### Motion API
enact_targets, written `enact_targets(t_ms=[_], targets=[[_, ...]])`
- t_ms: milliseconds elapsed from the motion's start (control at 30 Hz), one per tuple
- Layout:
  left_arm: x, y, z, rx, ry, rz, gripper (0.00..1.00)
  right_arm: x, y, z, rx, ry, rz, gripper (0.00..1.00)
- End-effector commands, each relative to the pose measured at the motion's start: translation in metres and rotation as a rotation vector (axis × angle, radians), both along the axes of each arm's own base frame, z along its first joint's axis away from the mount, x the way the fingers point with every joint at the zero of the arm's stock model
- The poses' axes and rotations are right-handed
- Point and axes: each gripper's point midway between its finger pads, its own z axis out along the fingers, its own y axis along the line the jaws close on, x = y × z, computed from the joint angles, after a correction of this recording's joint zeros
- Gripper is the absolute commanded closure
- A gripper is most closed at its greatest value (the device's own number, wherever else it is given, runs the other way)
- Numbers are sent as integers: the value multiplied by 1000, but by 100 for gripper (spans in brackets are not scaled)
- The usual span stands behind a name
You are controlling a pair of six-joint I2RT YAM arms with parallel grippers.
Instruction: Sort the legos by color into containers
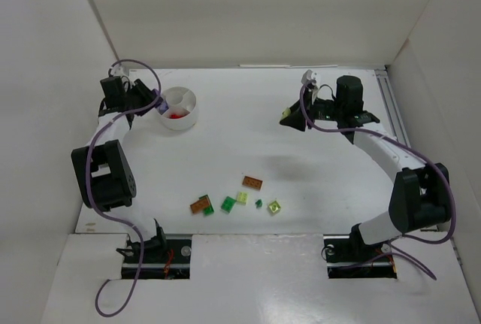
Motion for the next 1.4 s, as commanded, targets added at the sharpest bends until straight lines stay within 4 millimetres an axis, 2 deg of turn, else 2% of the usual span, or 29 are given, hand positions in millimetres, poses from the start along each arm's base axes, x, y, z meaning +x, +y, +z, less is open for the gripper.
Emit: enact_targets(t_ms=[0,200,300,333,467,600,700,867,967,1000,1033,1067,1100,1133,1167,1200,1233,1267,1300,1333,1367], targets=[[9,2,20,35,-45,-30,100,11,-3,16,-9,-69,-15,78],[8,6,16,69,-39,-28,100,14,-6,12,-11,-60,-25,78],[5,6,2,65,3,-33,100,16,-6,9,-13,-51,-25,77],[5,6,2,65,4,-33,92,16,-6,9,-13,-51,-25,77],[4,3,-3,59,16,-54,74,15,-6,7,-18,-50,-23,76],[3,3,1,70,5,-60,69,15,-6,7,-18,-50,-23,76],[2,-3,11,79,-21,-83,61,16,-6,4,-20,-41,-22,76],[1,-5,17,76,-33,-92,45,17,-6,4,-23,-50,-21,76],[0,-8,22,72,-46,-103,44,17,-7,2,-29,-40,-30,76],[-4,-8,14,67,-29,-104,44,17,-5,-1,-41,-31,-42,76],[-6,-10,26,72,-64,-110,44,21,-2,6,-48,-65,-44,76],[-7,-11,31,77,-81,-110,42,21,0,0,-81,-59,-47,76],[-14,-16,41,64,-108,-122,30,24,7,5,-141,-63,-83,76],[-15,-18,39,59,-110,-131,30,29,12,-5,-187,-83,-101,75],[-22,-22,55,50,-142,-136,0,36,17,-3,-252,-106,-107,75],[-29,-27,63,30,-160,-143,0,41,23,-3,-285,-123,-124,75],[-39,-30,57,16,-152,-137,0,51,27,-1,-319,-143,-169,75],[-50,-31,76,21,-197,-112,0,53,48,16,-289,-200,-140,75],[-58,-34,80,10,-202,-83,0,59,60,8,-287,-207,-114,75],[-66,-27,73,-18,-175,5,0,61,73,12,-264,-221,-78,75],[-73,-31,77,-29,-179,22,0,62,88,14,-250,-235,-49,75]])
